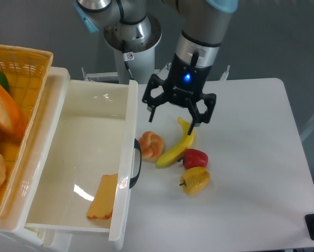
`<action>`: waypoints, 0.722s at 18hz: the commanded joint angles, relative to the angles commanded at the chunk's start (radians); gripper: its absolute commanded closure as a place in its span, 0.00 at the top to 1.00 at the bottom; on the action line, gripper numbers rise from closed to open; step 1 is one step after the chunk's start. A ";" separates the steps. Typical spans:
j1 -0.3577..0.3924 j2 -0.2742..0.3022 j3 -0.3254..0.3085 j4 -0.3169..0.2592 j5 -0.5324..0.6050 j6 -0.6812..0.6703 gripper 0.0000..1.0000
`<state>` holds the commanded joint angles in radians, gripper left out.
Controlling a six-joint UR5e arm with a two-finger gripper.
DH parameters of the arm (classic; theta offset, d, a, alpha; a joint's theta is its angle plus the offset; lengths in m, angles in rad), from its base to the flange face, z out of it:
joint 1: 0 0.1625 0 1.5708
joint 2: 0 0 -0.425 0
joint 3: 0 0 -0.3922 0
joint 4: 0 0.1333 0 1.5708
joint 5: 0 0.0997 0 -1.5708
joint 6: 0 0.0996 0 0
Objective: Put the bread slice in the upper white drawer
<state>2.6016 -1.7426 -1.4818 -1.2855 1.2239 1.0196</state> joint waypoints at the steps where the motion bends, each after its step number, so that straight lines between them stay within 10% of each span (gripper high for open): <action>1: 0.002 -0.006 -0.005 -0.002 0.015 0.038 0.99; 13: -0.024 -0.118 0.008 0.092 0.252 0.159 1.00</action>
<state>2.5771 -1.8606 -1.4742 -1.1937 1.4755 1.1781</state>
